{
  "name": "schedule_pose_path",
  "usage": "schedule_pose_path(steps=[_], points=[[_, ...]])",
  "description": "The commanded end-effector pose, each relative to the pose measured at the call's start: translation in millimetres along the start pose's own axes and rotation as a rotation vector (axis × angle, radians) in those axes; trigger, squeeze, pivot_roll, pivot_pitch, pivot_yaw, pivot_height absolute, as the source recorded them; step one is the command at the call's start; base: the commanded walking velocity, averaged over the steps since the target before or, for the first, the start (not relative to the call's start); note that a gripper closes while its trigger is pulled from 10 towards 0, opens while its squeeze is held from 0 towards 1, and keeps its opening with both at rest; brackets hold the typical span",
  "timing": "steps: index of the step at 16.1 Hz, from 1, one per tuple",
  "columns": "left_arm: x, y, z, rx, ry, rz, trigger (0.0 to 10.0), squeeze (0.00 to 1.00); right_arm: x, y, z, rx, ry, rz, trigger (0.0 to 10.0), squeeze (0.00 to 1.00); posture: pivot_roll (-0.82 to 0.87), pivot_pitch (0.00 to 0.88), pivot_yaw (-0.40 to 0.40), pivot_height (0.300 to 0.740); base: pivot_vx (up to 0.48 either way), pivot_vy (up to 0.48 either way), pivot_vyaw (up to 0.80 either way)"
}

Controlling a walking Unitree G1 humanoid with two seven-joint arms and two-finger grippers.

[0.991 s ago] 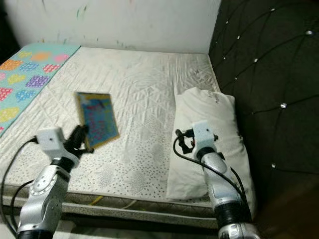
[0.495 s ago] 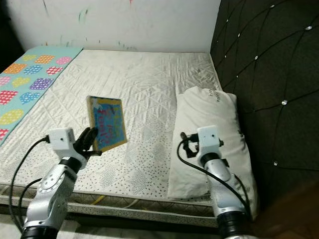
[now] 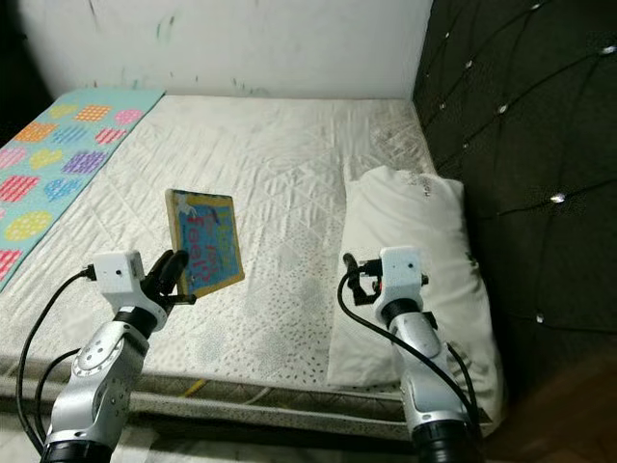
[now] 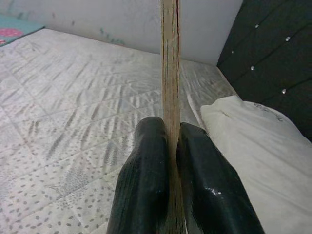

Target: Clean up the room

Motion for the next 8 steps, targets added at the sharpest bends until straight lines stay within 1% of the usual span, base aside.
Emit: schedule_pose_path(steps=[1,3,6,7,8], points=[[3.1,5.3,0.9,0.021,-0.01,0.0,10.0,0.0,3.7,3.3,-0.2,0.004,-0.007,-0.002,10.0,0.0,-0.16,0.0,0.035,0.74,0.0,0.0,-0.8],[5.4,1.2,2.2,0.004,-0.023,0.002,10.0,0.0,4.6,3.7,0.9,0.005,-0.01,0.0,10.0,0.0,-0.16,0.0,0.035,0.74,0.0,0.0,-0.8],[9.0,0.4,2.0,0.001,-0.038,0.006,10.0,0.0,5.8,2.8,3.8,0.004,-0.017,-0.004,10.0,0.0,-0.16,0.0,0.038,0.74,0.0,0.0,-0.8],[8.8,0.4,2.4,0.0,-0.038,0.005,10.0,0.0,5.6,2.7,4.5,0.004,-0.019,-0.006,10.0,0.0,-0.16,0.0,0.041,0.74,0.0,0.0,-0.58],[8.8,0.4,3.0,-0.004,-0.039,0.004,10.0,0.0,5.1,2.8,4.9,0.005,-0.02,-0.008,10.0,0.0,-0.16,0.0,0.042,0.74,0.0,0.0,0.0]])
Point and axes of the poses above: a point about 5 cm out from each wrist's last joint towards the gripper, its own z axis pointing back from the gripper into the wrist, its own y axis along the axis of the wrist's last joint, x = y × z, the point moved 5 cm from there along -z, pointing out of the wrist towards the gripper, and after that the axes turned 14 degrees about z, right-handed, at the moved point
